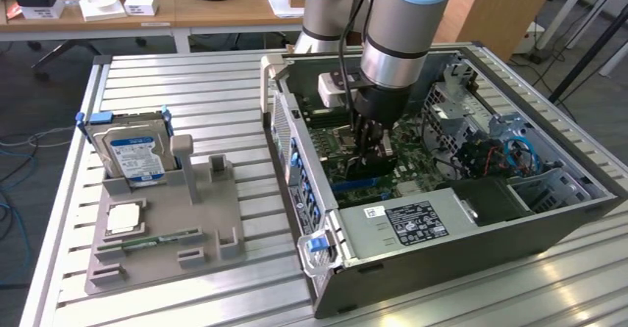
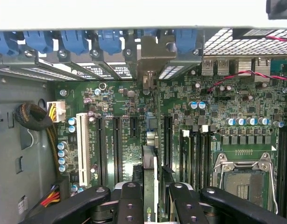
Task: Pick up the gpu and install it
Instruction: 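Insert the gpu into the slot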
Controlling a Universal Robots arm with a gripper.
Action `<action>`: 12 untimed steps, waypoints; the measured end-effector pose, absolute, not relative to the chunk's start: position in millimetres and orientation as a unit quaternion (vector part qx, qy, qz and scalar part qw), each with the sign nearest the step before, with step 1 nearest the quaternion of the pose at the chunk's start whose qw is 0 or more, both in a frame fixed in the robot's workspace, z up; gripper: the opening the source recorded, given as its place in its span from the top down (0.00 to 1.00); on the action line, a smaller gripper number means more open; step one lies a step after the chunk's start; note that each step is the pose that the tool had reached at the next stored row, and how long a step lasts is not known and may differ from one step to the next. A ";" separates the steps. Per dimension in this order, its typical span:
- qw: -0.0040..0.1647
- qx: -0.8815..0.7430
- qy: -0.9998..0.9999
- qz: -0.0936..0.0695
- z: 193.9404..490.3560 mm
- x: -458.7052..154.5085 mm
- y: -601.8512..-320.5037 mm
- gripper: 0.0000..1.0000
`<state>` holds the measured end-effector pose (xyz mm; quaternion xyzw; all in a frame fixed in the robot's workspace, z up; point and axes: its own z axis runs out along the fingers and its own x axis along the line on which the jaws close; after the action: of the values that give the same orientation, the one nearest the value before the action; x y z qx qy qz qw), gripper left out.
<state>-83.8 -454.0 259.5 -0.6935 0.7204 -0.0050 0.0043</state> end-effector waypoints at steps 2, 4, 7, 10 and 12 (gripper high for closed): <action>0.004 -0.694 0.720 -0.005 259.5 -84.0 -454.0 0.74; 0.004 -0.694 0.720 -0.005 259.5 -84.2 -454.0 0.74; 0.004 -0.694 0.720 -0.005 259.4 -84.2 -454.0 0.74; 0.004 -0.694 0.720 -0.005 259.4 -84.4 -454.4 0.74; 0.004 -0.693 0.720 -0.005 259.5 -84.3 -454.5 0.74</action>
<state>-84.3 -454.5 259.5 -0.6935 0.7204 -0.0050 0.0043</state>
